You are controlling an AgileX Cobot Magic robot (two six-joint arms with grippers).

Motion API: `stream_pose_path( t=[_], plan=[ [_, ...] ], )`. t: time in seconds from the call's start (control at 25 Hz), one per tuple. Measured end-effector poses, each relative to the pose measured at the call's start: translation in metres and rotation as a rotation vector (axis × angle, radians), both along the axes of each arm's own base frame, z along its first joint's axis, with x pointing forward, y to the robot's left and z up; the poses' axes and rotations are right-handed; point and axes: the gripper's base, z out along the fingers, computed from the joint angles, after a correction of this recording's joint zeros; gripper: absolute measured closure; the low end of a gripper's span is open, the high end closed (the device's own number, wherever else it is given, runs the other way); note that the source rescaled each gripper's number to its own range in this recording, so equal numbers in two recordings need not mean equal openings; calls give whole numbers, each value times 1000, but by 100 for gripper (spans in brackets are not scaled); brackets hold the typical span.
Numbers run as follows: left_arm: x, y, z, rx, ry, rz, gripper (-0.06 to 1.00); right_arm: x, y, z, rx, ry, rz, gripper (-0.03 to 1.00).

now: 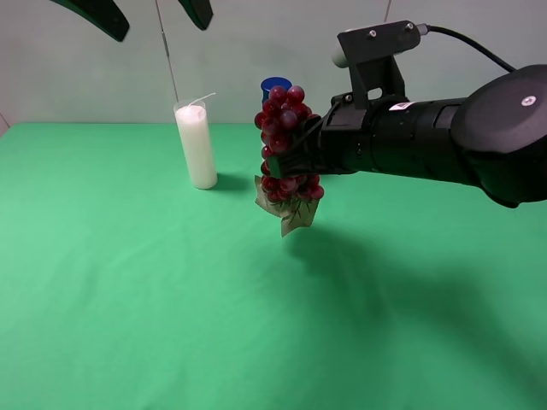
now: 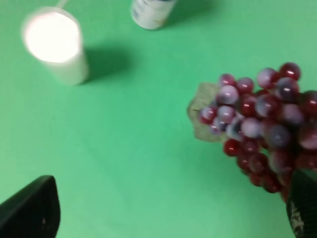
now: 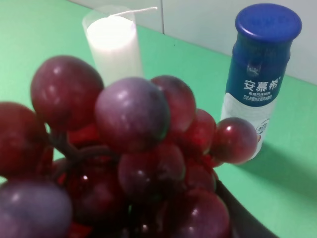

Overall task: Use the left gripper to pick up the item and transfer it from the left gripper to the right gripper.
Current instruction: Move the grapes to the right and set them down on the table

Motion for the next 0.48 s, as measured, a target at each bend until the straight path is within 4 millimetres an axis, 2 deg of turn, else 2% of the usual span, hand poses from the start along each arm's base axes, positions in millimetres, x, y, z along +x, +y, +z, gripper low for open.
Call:
stream_pose_path(
  t=[0.28, 0.48],
  plan=[
    [-15, 19, 16, 48, -81, 21, 5, 0, 0, 0, 1, 1, -1, 95],
    [-35, 40, 8, 148, -99, 40, 5, 0, 0, 0, 1, 1, -1, 95]
  ],
)
